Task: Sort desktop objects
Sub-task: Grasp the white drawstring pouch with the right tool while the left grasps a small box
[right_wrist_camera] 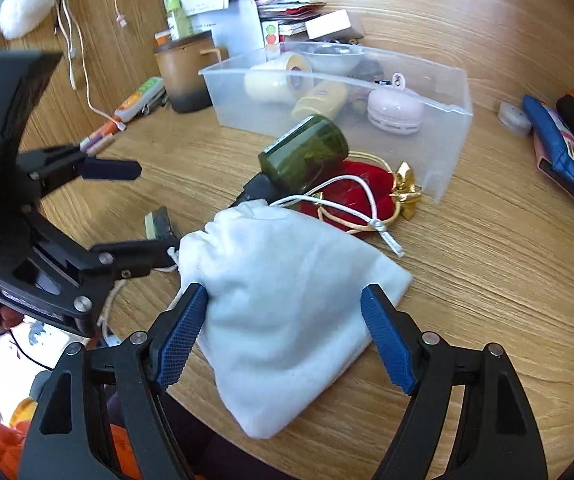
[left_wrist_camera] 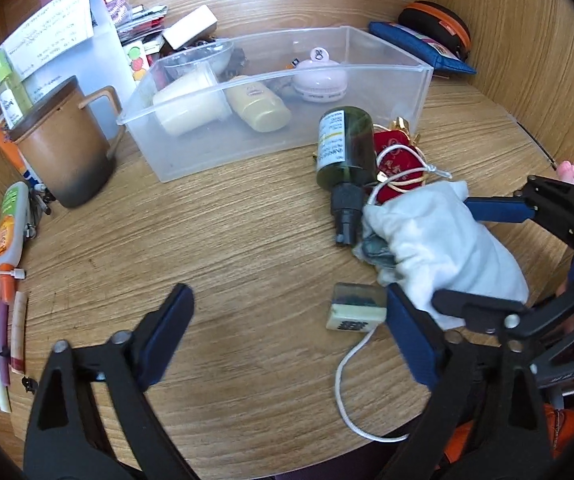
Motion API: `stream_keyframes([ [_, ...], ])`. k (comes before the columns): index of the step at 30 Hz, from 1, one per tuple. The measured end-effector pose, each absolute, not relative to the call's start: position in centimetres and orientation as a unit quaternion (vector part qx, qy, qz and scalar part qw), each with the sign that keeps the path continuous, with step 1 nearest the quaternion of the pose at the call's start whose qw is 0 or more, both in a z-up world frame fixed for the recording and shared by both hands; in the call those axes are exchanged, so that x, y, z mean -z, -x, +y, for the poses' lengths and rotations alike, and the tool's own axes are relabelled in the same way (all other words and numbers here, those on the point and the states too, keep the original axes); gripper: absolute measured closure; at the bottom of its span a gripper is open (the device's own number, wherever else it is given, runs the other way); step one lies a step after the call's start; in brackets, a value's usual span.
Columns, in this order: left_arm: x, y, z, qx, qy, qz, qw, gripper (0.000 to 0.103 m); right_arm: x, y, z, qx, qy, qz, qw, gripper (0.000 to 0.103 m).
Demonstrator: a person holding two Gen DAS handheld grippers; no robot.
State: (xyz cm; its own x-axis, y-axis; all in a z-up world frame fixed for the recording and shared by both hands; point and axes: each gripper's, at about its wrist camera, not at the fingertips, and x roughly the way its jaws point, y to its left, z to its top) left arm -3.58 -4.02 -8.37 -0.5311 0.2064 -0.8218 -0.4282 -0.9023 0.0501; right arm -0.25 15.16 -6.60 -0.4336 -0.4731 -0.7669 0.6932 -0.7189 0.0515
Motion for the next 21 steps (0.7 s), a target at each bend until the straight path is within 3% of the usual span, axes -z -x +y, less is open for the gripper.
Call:
stream_keyframes([
  [2, 8.6, 3.7, -3.9, -0.863, 0.453, 0.125, 0.186, 0.026, 6.7, -0.2, 14.8, 0.837, -0.392, 0.148, 0.352, 0.033],
  [7, 9.2, 3.8, -3.6, -0.858, 0.462, 0.123, 0.190, 0.042, 6.5, -0.1, 15.1, 0.834, -0.390, 0.138, 0.365, 0.056],
  [11, 9.1, 4.0, -3.6, -0.858, 0.463, 0.116, 0.193, 0.057, 6.3, -0.1, 15.6, 0.834, -0.387, 0.126, 0.372, 0.063],
  [13, 9.1, 4.0, -3.6, -0.857, 0.465, 0.112, 0.194, 0.064, 5.8, -0.1, 16.2, 0.840, -0.382, 0.120, 0.366, 0.073],
  [16, 9.0, 4.1, -3.7, -0.855, 0.468, 0.109, 0.196, 0.079, 5.4, 0.2, 17.1, 0.840, -0.389, 0.103, 0.365, 0.076],
  [21, 8.5, 4.1, -4.2, -0.859, 0.464, 0.106, 0.191, 0.079, 4.7, 0.8, 18.8, 0.845, -0.393, 0.080, 0.354, 0.078],
])
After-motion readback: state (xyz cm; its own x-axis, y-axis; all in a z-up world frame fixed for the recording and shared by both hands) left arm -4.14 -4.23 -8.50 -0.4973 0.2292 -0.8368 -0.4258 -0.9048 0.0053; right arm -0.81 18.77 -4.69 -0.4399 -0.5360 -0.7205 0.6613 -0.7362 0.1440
